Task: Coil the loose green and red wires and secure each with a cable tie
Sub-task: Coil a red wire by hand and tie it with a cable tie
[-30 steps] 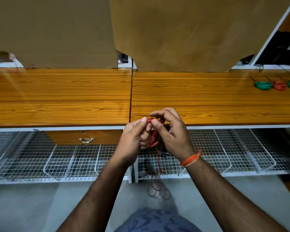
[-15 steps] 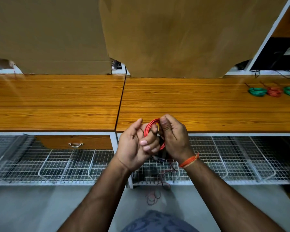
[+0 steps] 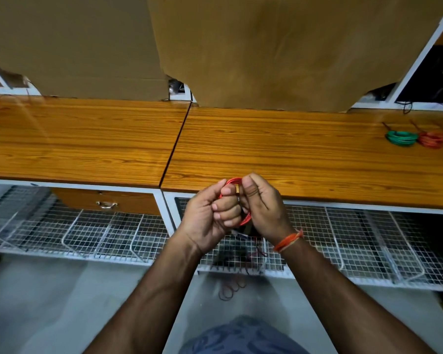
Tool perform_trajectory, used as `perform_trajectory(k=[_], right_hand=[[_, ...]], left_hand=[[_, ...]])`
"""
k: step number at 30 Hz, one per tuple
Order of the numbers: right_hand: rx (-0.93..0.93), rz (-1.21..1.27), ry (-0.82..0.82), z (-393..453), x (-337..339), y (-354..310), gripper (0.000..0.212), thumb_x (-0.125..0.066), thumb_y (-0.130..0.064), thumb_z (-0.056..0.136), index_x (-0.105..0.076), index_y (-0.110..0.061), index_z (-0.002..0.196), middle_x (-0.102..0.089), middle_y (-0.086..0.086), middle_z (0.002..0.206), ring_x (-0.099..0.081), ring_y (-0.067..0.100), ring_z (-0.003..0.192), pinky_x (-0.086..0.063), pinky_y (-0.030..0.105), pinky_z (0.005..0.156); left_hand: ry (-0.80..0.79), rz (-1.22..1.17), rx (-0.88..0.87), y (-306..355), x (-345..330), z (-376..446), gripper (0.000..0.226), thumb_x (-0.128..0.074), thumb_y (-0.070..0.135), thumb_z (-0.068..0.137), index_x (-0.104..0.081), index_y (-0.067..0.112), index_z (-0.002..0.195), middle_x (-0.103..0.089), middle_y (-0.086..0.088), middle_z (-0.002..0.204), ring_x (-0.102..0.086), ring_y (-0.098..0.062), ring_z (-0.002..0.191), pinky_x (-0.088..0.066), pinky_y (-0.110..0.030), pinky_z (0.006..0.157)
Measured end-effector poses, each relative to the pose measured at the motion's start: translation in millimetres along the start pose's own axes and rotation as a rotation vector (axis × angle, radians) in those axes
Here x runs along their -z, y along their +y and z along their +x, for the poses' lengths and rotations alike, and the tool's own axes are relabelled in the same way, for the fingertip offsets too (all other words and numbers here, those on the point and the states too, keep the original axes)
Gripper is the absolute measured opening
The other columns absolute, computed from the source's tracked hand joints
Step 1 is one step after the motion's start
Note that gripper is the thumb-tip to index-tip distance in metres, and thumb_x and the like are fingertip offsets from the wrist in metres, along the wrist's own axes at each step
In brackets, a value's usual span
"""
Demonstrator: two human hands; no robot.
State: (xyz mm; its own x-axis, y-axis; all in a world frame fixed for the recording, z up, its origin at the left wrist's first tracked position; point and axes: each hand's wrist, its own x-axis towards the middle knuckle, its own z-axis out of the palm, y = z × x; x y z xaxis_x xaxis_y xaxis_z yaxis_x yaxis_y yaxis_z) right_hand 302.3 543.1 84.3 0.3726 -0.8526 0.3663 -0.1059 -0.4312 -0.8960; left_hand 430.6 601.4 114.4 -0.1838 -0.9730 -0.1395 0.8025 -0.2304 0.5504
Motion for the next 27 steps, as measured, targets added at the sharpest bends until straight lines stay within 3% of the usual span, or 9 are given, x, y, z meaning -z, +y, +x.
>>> perform_trajectory(k=[3,7,9,12,14,17,20,23,27], right_hand=[[-0.059,0.039,-0.128,-8,11,16,0.027,-0.043,-0.034,0.11,-0.056,-0.018,0.093,-0.055,-0.006,0.065,-0.051,0.014,0.056,-0.042,0.036,0.053],[-0.205,0.032,-0.204,-27,34,48,0.005,-0.063,-0.024,0.1,-0.062,-0.019,0.099,-0.059,-0.009,0.073,-0.056,0.004,0.064,-0.046,0.02,0.059],[-0.228,-0.01,-0.162,-35,46,60,0.013,-0.068,-0.008,0.096,-0.066,-0.022,0.095,-0.064,-0.009,0.077,-0.061,0.0,0.072,-0.048,0.02,0.068],[-0.152,-0.119,-0.143,-39,52,58,0.027,-0.07,-0.005,0.094,-0.072,-0.031,0.095,-0.072,-0.013,0.091,-0.067,0.001,0.089,-0.052,0.021,0.078],[-0.025,-0.226,-0.192,-35,45,44,0.024,-0.071,-0.011,0.094,-0.074,-0.035,0.098,-0.072,-0.015,0.095,-0.067,0.003,0.092,-0.053,0.021,0.078],[0.225,-0.33,-0.279,-24,28,14,0.015,-0.066,-0.027,0.096,-0.077,-0.023,0.105,-0.067,-0.013,0.093,-0.062,0.004,0.086,-0.051,0.024,0.071],[0.382,-0.372,-0.281,-10,11,-14,0.012,-0.071,-0.024,0.095,-0.077,-0.019,0.104,-0.06,-0.017,0.09,-0.055,0.003,0.081,-0.043,0.021,0.071],[0.403,-0.354,-0.318,3,1,-37,0.012,-0.073,-0.017,0.092,-0.074,-0.015,0.104,-0.066,-0.01,0.091,-0.058,0.005,0.081,-0.045,0.02,0.07],[0.293,-0.232,-0.345,24,0,-54,0.015,-0.075,-0.011,0.091,-0.07,-0.016,0.104,-0.068,-0.01,0.09,-0.064,0.009,0.082,-0.051,0.022,0.071]], left_hand=[[0.087,-0.07,-0.078,-2,3,2,0.036,-0.04,0.027,0.102,-0.053,0.018,0.069,-0.03,0.012,0.044,-0.025,-0.002,0.034,-0.022,-0.017,0.038],[0.218,-0.172,-0.245,14,16,-1,0.045,-0.035,0.024,0.11,-0.053,0.019,0.069,-0.031,0.011,0.046,-0.027,-0.003,0.036,-0.023,-0.017,0.039],[0.279,-0.218,-0.328,25,23,-5,0.042,-0.036,0.021,0.108,-0.052,0.019,0.069,-0.031,0.01,0.046,-0.027,-0.003,0.037,-0.024,-0.018,0.04],[0.352,-0.178,-0.42,31,28,-8,0.034,-0.038,0.021,0.108,-0.05,0.019,0.076,-0.034,0.011,0.049,-0.029,-0.004,0.039,-0.028,-0.018,0.043],[0.403,-0.044,-0.454,29,28,-7,0.034,-0.035,0.026,0.111,-0.049,0.019,0.081,-0.037,0.01,0.053,-0.032,-0.004,0.043,-0.03,-0.018,0.046],[0.469,0.345,-0.498,24,29,-6,0.032,-0.032,0.029,0.113,-0.047,0.017,0.088,-0.05,0.004,0.06,-0.044,-0.009,0.051,-0.037,-0.022,0.053],[0.439,0.739,-0.502,22,28,-13,0.032,-0.03,0.028,0.113,-0.047,0.006,0.098,-0.067,-0.003,0.068,-0.061,-0.015,0.058,-0.049,-0.026,0.058],[0.439,1.013,-0.504,19,31,-19,0.039,-0.034,0.029,0.113,-0.051,-0.001,0.094,-0.062,0.0,0.063,-0.057,-0.015,0.056,-0.048,-0.029,0.054],[0.364,1.078,-0.488,24,42,-26,0.036,-0.041,0.04,0.106,-0.054,0.015,0.084,-0.049,0.007,0.062,-0.042,-0.011,0.057,-0.033,-0.031,0.054]])
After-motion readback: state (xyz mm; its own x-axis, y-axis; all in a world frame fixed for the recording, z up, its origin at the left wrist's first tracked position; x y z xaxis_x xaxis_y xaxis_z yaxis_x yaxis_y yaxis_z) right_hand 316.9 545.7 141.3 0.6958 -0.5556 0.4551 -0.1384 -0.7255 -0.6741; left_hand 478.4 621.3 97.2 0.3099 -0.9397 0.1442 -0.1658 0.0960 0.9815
